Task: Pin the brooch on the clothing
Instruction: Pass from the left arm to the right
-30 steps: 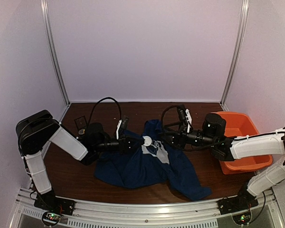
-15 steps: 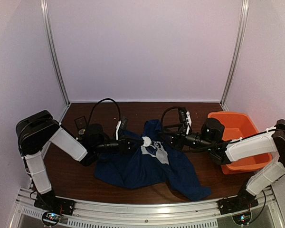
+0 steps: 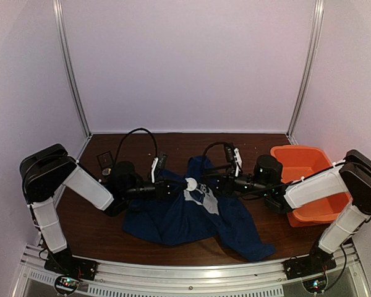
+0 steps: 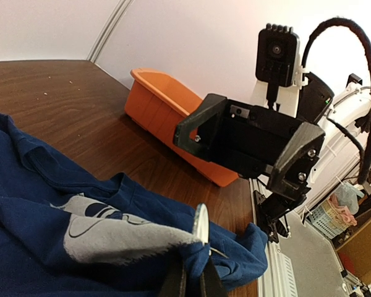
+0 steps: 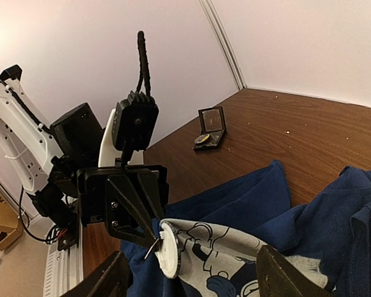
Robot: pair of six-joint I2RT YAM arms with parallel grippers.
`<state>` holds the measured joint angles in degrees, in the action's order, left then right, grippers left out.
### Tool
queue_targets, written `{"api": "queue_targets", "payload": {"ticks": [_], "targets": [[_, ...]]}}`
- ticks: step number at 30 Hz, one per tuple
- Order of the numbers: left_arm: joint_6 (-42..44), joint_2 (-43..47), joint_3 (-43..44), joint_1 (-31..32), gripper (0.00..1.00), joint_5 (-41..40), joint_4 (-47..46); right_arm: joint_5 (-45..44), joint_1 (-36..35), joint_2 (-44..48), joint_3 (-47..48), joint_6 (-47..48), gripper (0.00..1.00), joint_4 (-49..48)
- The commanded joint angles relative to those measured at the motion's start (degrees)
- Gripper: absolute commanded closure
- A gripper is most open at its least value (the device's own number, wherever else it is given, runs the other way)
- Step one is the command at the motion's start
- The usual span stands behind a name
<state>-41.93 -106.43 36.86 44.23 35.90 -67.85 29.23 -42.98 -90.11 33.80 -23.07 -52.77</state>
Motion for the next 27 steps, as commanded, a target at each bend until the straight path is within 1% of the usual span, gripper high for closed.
{"api": "queue_targets", "payload": {"ticks": [1, 5, 7, 9, 15, 24, 27], "targets": [[0.55, 1.05, 0.41, 0.51, 1.0, -0.5, -0.3, 1.08, 0.22, -0.07, 0.76, -0.4, 0.27, -0.64], [0.49, 1.24, 1.11, 0.51, 1.0, 0.02, 0.46, 0.41, 0.26, 1.28, 1.66, 2.27, 0.27, 4.95], [0.63, 1.28, 1.52, 0.51, 1.0, 0.15, 0.86, 0.99, 0.25, 1.04, 3.25, 3.58, 0.27, 8.71], [0.65, 1.25, 1.62, 0.51, 1.0, 0.09, 0.96, 1.96, 0.18, 0.88, 4.29, 4.23, 0.27, 10.39], [0.99, 1.1, 1.68, 0.59, 1.0, 0.23, 1.62, 3.34, 0.22, 0.9, 4.68, 4.37, 0.29, 10.2], [0.34, 1.15, 1.0, 0.57, 1.0, 0.53, 0.1, 5.94, 0.17, -2.93, 6.25, 2.62, 0.33, 8.89], [0.06, 1.17, 0.94, 0.59, 1.0, 0.75, -0.74, 6.45, 0.17, -4.15, 6.74, 2.59, 0.36, 8.7]]}}
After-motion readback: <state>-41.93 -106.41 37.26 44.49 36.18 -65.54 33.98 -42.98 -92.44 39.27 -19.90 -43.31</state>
